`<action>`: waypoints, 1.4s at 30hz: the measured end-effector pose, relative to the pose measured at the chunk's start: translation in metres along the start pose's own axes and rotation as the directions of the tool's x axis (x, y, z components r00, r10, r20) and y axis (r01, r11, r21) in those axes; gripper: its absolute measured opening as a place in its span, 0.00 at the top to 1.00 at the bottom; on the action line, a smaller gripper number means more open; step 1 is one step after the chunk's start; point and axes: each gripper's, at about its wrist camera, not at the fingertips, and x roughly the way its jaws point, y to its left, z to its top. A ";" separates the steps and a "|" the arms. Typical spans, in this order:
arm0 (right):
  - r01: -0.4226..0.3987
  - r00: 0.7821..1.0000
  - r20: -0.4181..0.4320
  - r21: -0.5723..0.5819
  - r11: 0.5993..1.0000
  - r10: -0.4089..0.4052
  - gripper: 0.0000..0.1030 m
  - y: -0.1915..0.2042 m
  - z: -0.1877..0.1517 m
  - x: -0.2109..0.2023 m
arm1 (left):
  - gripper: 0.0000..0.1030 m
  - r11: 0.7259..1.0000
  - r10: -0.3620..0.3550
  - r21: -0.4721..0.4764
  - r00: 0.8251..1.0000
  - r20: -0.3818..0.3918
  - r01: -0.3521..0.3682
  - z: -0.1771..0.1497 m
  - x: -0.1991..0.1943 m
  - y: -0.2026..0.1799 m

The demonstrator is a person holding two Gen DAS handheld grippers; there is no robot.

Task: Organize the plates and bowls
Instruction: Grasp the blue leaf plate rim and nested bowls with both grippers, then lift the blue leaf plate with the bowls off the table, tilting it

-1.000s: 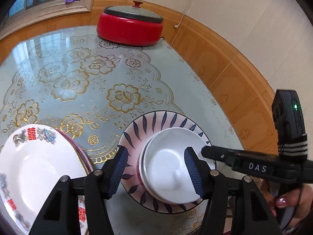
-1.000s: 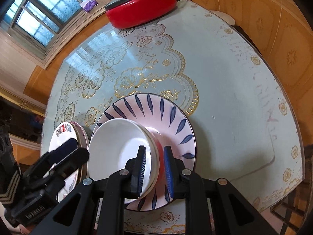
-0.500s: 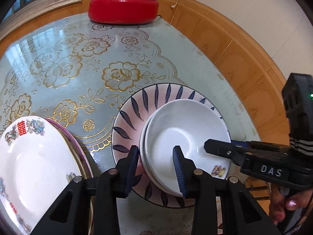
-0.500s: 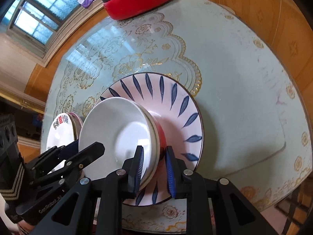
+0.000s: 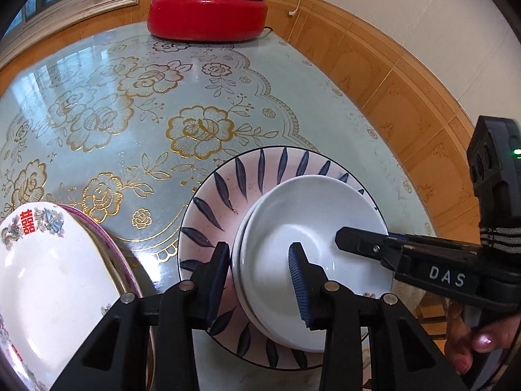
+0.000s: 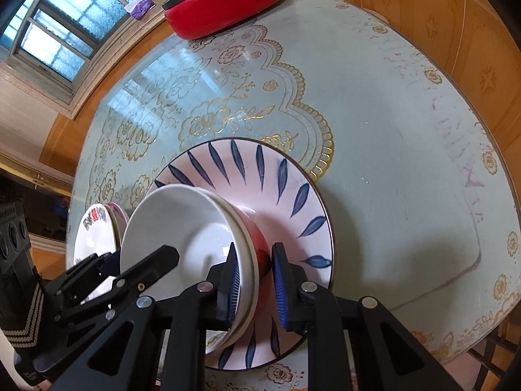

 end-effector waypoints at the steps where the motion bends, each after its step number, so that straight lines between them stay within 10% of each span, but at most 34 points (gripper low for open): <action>1: 0.000 1.000 0.002 0.002 1.000 0.000 0.83 0.000 0.001 0.000 | 0.60 1.000 -0.004 -0.004 1.000 0.004 0.004 0.000 -0.001 0.000; 38: 0.048 0.999 0.016 -0.108 0.993 -0.047 0.85 0.007 0.003 -0.008 | 0.67 0.995 0.091 0.041 0.995 0.029 -0.092 -0.002 -0.002 -0.013; 42: -0.006 1.000 0.008 -0.074 0.997 0.007 0.79 0.000 0.002 -0.013 | 0.55 0.997 0.071 -0.019 0.996 0.047 -0.071 0.002 -0.015 -0.004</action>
